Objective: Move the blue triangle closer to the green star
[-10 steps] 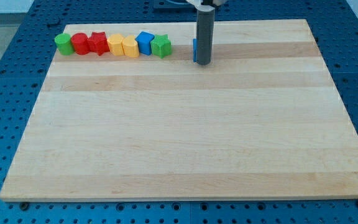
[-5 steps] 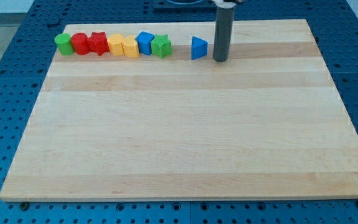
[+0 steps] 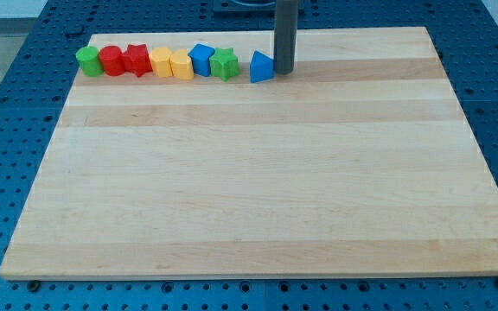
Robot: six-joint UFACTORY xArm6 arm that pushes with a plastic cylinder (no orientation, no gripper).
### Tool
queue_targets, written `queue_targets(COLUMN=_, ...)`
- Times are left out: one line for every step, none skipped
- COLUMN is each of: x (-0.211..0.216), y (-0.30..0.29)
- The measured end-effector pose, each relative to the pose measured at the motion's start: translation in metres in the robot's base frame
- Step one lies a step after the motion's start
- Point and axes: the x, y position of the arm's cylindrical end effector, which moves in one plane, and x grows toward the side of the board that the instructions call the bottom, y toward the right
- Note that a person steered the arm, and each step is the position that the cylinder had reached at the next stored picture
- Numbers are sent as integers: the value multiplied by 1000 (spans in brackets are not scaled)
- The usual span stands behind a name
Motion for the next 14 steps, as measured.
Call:
queue_targets(x=0, y=-9)
queue_targets(x=0, y=-10)
queue_targets(x=7, y=-2)
queue_targets(x=30, y=39)
queue_targets(x=30, y=83)
queue_targets(x=34, y=82)
queue_targets(x=25, y=43)
queue_targets(x=2, y=21)
queue_targets(x=-1, y=10)
queue_targets(x=7, y=3)
queue_targets(x=10, y=0)
queue_targets(x=10, y=-2)
queue_targets(x=11, y=-18)
queue_targets(x=15, y=-28)
